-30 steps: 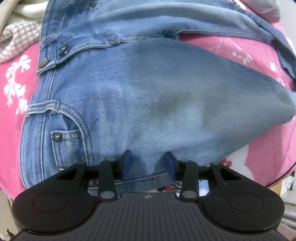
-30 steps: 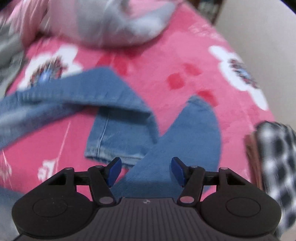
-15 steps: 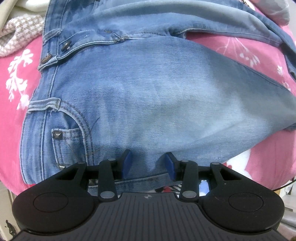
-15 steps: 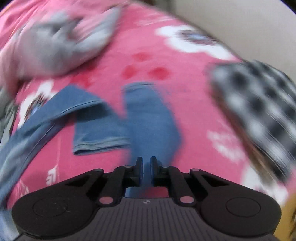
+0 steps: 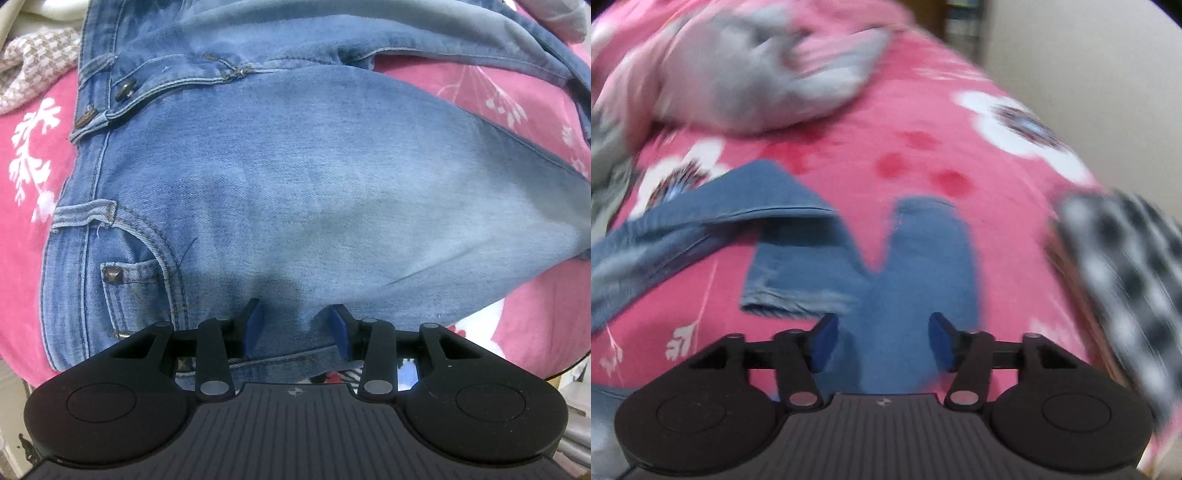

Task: Fold clothes
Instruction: 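Open both grippers and release the jeans onto the bed, then move the right gripper over the jeans legs to smooth them flat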

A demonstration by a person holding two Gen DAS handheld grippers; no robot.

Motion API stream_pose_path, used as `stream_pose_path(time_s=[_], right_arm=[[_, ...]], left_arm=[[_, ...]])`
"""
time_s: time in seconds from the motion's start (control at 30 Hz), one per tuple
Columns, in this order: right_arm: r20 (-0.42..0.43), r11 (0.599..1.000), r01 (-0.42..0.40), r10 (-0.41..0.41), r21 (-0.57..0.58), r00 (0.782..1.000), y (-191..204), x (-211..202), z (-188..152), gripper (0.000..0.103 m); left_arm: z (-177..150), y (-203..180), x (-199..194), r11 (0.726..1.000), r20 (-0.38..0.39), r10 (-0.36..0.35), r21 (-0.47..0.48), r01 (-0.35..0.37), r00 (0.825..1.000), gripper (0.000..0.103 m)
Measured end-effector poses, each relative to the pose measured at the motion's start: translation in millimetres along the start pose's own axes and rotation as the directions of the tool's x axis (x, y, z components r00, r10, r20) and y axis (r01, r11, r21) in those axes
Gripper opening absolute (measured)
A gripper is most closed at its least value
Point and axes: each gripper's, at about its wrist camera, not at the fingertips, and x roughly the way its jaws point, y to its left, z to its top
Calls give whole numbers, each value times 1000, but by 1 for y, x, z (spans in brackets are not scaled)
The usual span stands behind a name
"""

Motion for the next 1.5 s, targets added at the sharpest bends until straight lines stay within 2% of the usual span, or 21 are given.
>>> stream_pose_path(time_s=[0.1,0.13,0.17,0.2,0.3,0.4,0.47,0.57,0.73,0.9,0.93,0.97,1.0,1.03,1.13,1.17,1.27,1.33,1.4,1.47,1.5], right_arm=[[-88,986,93,-106,-139,990,25,48,12,60],[-95,987,99,-112,-128,989,22,55,12,49],[-93,993,82,-91,-88,992,15,56,14,39],[-90,998,59,-60,-21,994,5,53,15,12],[44,986,-24,17,167,999,-29,5,8,4],[147,938,-70,21,339,989,-66,-42,-14,1],[174,874,-101,20,475,985,-94,-64,-39,1],[105,764,-60,-10,642,994,-126,-66,-85,1],[11,486,-23,26,874,1000,-166,-39,-157,2],[74,348,-84,41,934,996,-180,-36,-178,5],[94,329,-104,46,939,994,-183,-34,-179,10],[101,328,-110,45,938,994,-185,-31,-178,16],[96,336,-104,41,936,995,-187,-27,-175,31],[91,345,-98,36,933,995,-189,-24,-173,39],[59,412,-77,55,908,997,-184,-19,-152,39],[49,454,-72,62,888,997,-179,-20,-143,39],[39,646,-92,96,758,995,-148,-29,-102,39],[40,774,-153,163,614,986,-123,-30,-73,39],[31,876,-231,241,424,970,-93,-27,-42,39],[4,941,-294,297,168,955,-54,-17,-14,39],[-16,949,-314,315,32,949,-35,-11,-5,38]], left_arm=[[2,-4,2,1000,-2,9,-3,-9,1000,40],[2,-5,2,1000,-2,11,-3,-11,1000,40],[3,-6,3,1000,-2,12,-3,-12,1000,40],[4,-8,4,1000,-2,11,-4,-11,1000,40],[2,-6,3,1000,-3,5,-9,-5,1000,40],[4,-5,4,1000,-9,-5,-13,5,1000,40],[6,-6,5,1000,-15,-12,-16,12,1000,40],[9,-7,7,1000,-26,-17,-13,16,1000,40],[13,-11,10,1000,-37,-24,-7,24,999,40],[14,-15,13,1000,-43,-28,-6,28,999,40],[14,-16,13,1000,-43,-29,-7,29,999,40],[15,-17,14,1000,-43,-30,-8,29,999,40],[15,-18,14,1000,-43,-30,-8,29,999,40],[15,-20,15,1000,-42,-30,-9,29,999,40],[15,-23,16,1000,-40,-29,-10,29,999,40],[15,-24,16,1000,-39,-29,-11,28,999,40],[12,-25,17,1000,-34,-26,-12,26,999,40],[0,-10,15,1000,-32,-25,-10,25,999,40],[-3,-10,16,1000,-29,-24,-10,23,999,40],[-8,-2,15,1000,-25,-24,-11,24,999,40],[-10,1,15,1000,-23,-25,-11,25,999,40]])
